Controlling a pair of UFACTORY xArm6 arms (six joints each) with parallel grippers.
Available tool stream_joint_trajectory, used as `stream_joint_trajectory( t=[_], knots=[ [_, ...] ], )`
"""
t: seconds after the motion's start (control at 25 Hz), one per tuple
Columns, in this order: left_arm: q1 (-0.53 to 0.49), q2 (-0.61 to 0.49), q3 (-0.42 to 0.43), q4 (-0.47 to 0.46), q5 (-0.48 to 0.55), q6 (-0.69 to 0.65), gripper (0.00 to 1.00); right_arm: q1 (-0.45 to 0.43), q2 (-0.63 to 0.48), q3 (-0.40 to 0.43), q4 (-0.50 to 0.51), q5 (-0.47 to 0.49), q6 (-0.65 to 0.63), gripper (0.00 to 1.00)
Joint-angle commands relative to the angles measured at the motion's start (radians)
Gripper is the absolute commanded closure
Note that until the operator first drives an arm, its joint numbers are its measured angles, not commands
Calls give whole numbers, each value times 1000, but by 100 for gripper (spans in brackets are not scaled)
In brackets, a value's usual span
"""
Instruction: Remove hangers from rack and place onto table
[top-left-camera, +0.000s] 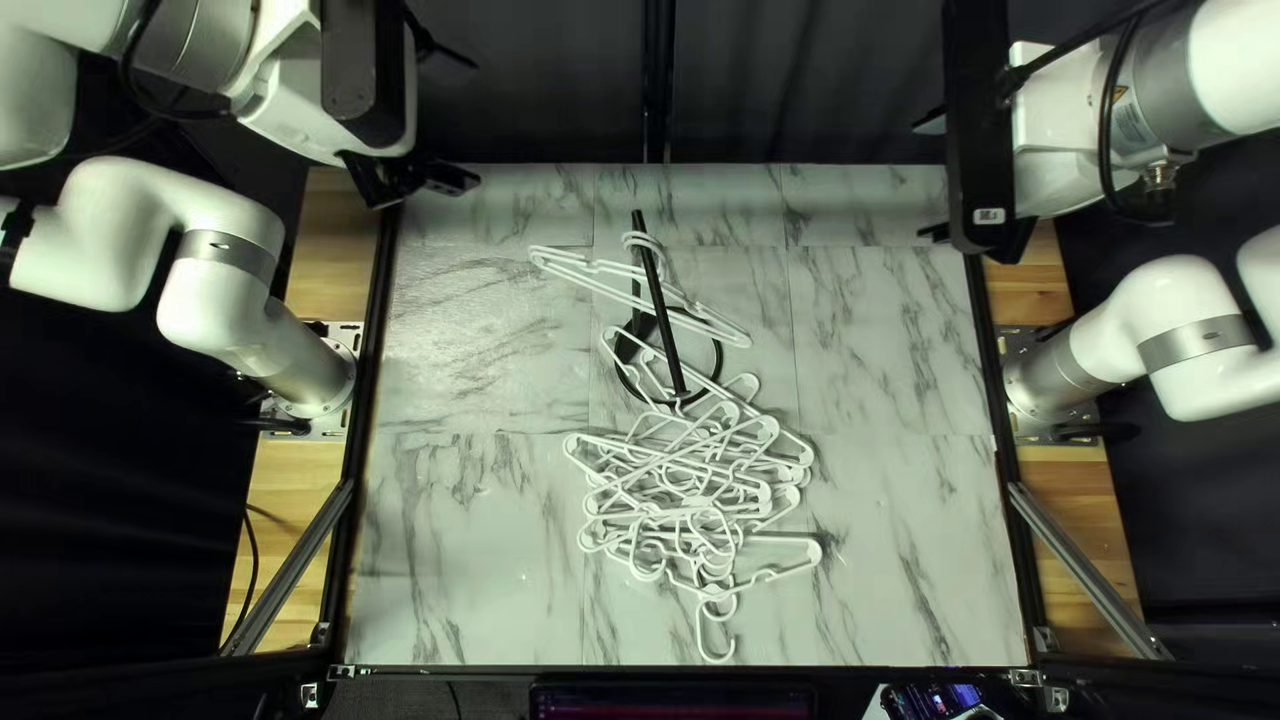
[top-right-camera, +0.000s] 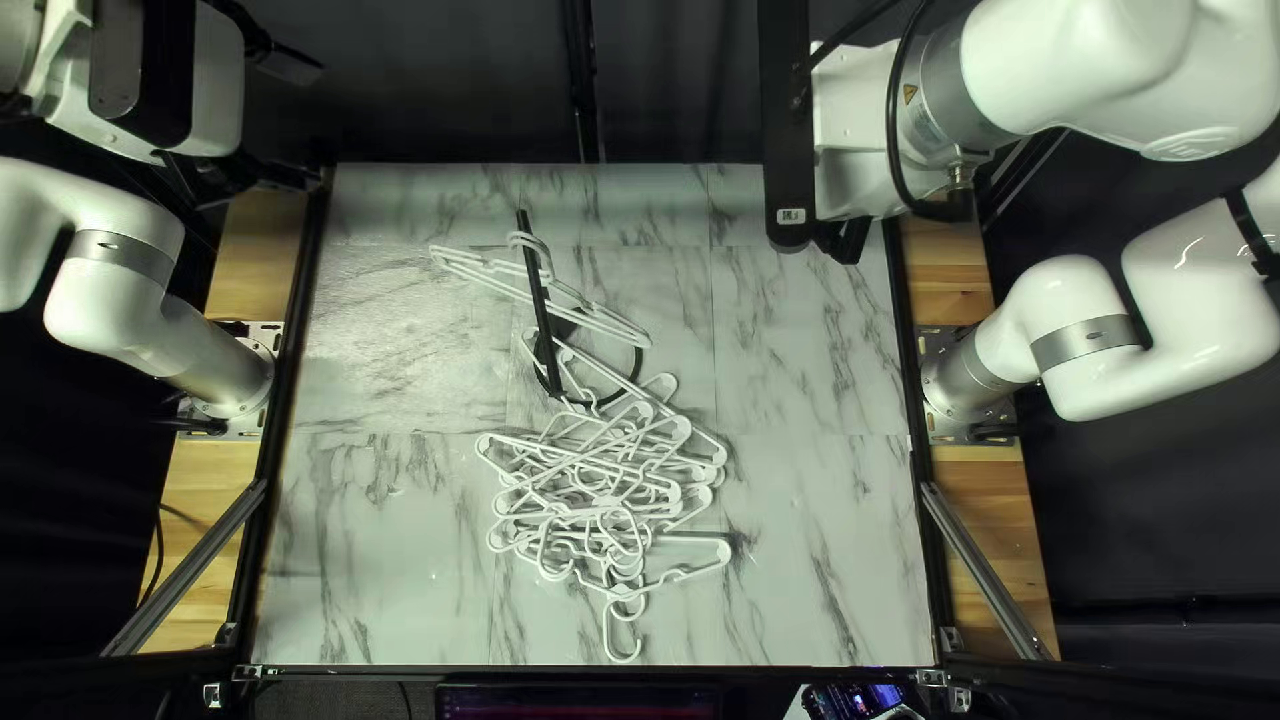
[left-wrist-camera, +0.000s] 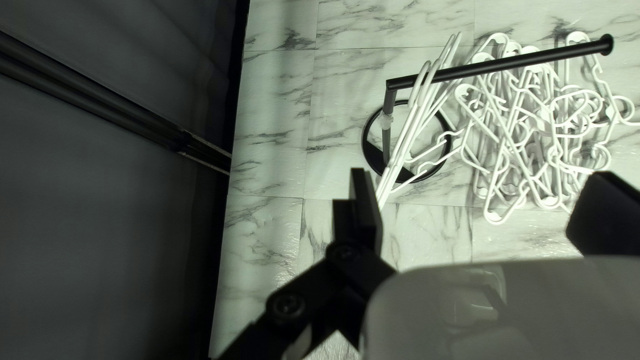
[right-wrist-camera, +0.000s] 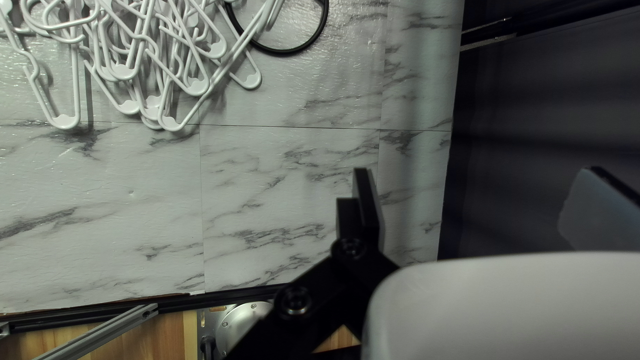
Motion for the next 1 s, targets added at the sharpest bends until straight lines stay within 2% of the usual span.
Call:
stream_joint_trajectory(
  t=[0.04,0.16,0.24,0.32,0.56,0.72,0.84,1.0],
  knots=[
    [0,0,0,0,0,0,0,0,0,0,0,0,0,0],
    [0,0,0,0,0,0,0,-5,5,4,5,-4,-12,0],
    [0,0,0,0,0,0,0,-51,53,24,45,-61,-42,0],
    [0,0,0,0,0,0,0,-57,95,46,51,-107,-6,0],
    [0,0,0,0,0,0,0,62,229,141,-65,-272,352,0],
    [0,0,0,0,0,0,0,106,303,142,-85,-318,469,0],
    [0,0,0,0,0,0,0,167,393,119,-116,-332,605,0],
    [0,0,0,0,0,0,0,211,428,144,-155,-374,724,0]
  ],
)
